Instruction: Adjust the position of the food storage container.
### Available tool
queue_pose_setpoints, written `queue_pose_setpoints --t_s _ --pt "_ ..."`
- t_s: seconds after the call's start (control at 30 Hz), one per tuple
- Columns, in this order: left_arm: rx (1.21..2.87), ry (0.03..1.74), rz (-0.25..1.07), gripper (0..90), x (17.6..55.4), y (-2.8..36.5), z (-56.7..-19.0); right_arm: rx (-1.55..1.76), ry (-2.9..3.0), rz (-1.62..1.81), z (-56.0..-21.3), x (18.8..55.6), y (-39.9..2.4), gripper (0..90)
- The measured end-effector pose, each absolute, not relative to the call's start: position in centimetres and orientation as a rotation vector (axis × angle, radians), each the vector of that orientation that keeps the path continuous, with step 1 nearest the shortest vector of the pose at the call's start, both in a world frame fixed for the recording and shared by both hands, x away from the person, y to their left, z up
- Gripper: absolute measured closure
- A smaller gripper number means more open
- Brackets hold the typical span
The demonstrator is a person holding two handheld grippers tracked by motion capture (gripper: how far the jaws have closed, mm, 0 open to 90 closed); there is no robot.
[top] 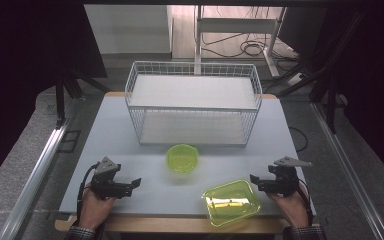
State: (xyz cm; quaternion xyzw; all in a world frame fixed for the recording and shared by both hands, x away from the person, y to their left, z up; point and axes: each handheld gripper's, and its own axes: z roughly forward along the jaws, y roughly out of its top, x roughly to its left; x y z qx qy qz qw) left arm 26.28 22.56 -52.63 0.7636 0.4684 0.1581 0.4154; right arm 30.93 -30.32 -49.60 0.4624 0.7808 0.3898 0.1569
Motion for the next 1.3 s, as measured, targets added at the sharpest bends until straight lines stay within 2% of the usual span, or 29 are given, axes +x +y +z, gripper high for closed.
queue_pose_setpoints --t_s 0.07,0.1,0.13,0.27,0.3,0.33,0.37,0.47,0.57,0.63,0.67,0.73,0.77,0.83,0.87,1.03,1.13,1.3 --pt "1.922 1.179 0.404 2.9 26.3 22.5 -52.6 1.308 2.238 1.117 -49.3 30.7 -30.2 23.1" --pt "1.922 1.179 0.404 3.0 26.3 22.5 -52.6 1.308 2.238 1.117 -49.3 30.7 -30.2 23.1" --pt "1.927 1.179 0.412 3.0 26.3 22.4 -52.6 1.282 2.244 1.131 -48.9 30.5 -30.0 31.8" --pt "1.942 1.186 0.427 2.7 26.3 22.2 -52.7 1.220 2.297 1.155 -48.2 29.9 -29.4 49.1" --pt "1.942 1.186 0.427 2.7 26.3 22.2 -52.7 1.220 2.297 1.155 -48.2 29.9 -29.4 49.1" --pt "1.951 1.186 0.431 2.7 26.3 22.1 -52.6 1.189 2.329 1.151 -48.1 29.6 -28.8 53.9" --pt "1.951 1.186 0.431 2.7 26.3 22.1 -52.6 1.189 2.329 1.151 -48.1 29.6 -28.8 53.9" --pt "1.922 1.151 0.388 3.3 26.3 21.6 -52.2 1.159 2.364 1.139 -48.1 29.4 -28.1 62.9" --pt "1.915 1.130 0.383 6.9 26.2 21.1 -51.8 1.151 2.362 1.129 -48.0 29.4 -28.0 64.2" --pt "1.924 1.077 0.370 15.5 26.2 20.3 -51.3 1.155 2.360 1.135 -48.1 29.4 -28.1 64.2" --pt "1.934 1.054 0.369 26.1 26.2 19.9 -51.1 1.156 2.355 1.138 -48.1 29.4 -28.1 63.6" --pt "1.937 1.021 0.364 39.6 26.5 19.0 -50.5 1.153 2.347 1.134 -48.1 29.4 -28.1 62.0" --pt "1.935 1.007 0.351 39.6 26.7 18.5 -50.3 1.153 2.347 1.134 -48.1 29.4 -28.1 62.0" --pt "1.927 0.999 0.316 51.5 27.2 17.7 -49.9 1.160 2.342 1.133 -48.1 29.4 -28.1 59.9" --pt "1.929 1.010 0.285 60.9 27.7 16.8 -49.6 1.160 2.338 1.130 -48.2 29.4 -28.1 58.1" --pt "1.962 0.997 0.264 82.9 28.7 14.9 -49.1 1.163 2.315 1.128 -48.3 29.5 -28.3 50.0" --pt "1.980 0.952 0.252 90.0 29.5 13.5 -48.6 1.174 2.297 1.125 -48.4 29.6 -28.5 45.0" --pt "2.033 0.872 0.233 90.0 31.2 10.8 -48.3 1.179 2.280 1.122 -48.5 29.7 -28.7 39.2"
